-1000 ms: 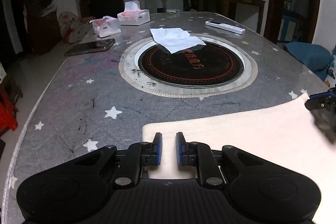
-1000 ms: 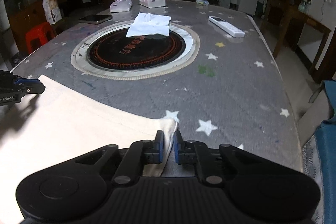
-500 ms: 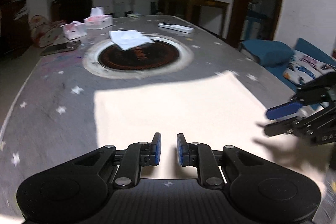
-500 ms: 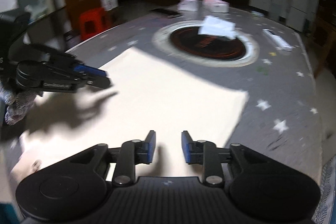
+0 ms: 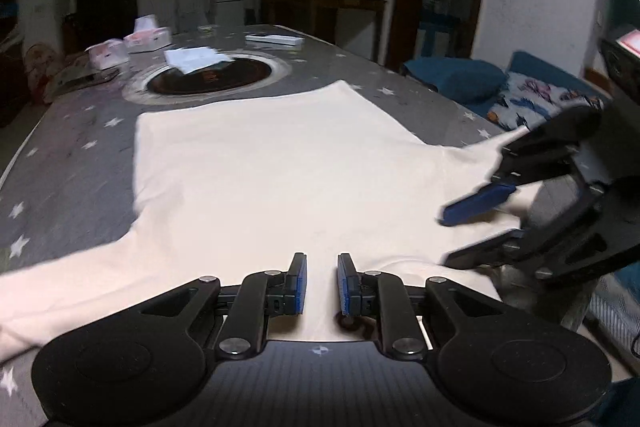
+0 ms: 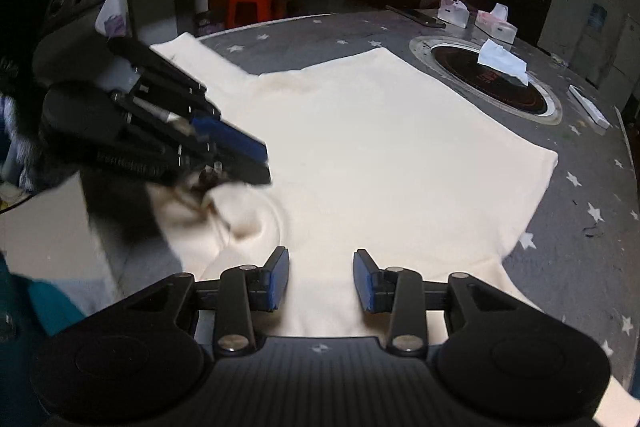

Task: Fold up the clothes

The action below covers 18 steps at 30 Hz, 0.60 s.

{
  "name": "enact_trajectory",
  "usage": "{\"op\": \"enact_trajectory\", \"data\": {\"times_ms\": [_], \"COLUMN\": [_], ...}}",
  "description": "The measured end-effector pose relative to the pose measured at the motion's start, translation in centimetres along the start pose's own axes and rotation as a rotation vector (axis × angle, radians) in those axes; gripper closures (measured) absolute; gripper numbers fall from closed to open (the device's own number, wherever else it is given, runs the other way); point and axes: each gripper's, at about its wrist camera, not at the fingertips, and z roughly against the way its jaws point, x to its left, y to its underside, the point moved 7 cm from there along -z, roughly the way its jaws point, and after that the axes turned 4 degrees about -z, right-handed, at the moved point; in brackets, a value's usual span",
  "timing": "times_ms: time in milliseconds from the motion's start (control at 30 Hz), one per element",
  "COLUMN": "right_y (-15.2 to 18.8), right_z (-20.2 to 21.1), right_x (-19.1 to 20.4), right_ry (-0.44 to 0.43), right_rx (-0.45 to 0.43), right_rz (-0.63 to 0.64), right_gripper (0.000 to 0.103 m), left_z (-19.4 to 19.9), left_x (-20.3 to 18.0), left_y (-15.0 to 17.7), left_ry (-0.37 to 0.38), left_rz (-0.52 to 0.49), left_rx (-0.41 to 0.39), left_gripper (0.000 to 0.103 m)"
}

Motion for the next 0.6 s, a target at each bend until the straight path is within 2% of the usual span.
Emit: {"op": "enact_trajectory", "data": {"times_ms": [133, 367, 400, 433, 467, 600], "right_y": [0.4, -0.1, -0.2, -0.2, -0.3, 0.4], "right_z": [1.1, -0.3, -0.5, -0.8, -1.1, -0.4], "right_x": [1.0, 3.2, 3.5, 3.8, 4.0, 4.9], "right_ry": [0.0, -0.072, -0.081, -0.09, -0.099, -0.132], "right_rx": [-0.005, -0.008, -0.007, -0.006, -0.005, 0.008], "right_rz": [0.013, 0.01, 0.01, 0.01, 0.011, 0.029], "right_gripper": [0.068, 0.071, 0.077, 0.088, 0.093, 0.093], "left_z": [0.5, 0.2, 0.2, 0.2, 0.2, 0.2], "left_x": [2.0, 2.7, 2.7, 2.8, 2.8, 2.6], "left_y": [-0.1, 0.1, 0.1, 0.1, 0.2, 0.2], "left_ry": [-0.009, -0.014, -0.014, -0.013, -0.013, -0.016], "left_rz": [0.09, 0.103, 0.104, 0.105, 0.102, 0.093], "left_rx": [-0.016, -0.016, -0.018, -0.019, -0.02, -0.013], "left_gripper": [0.084, 0.084, 0.084, 0.084, 0.084, 0.084]}}
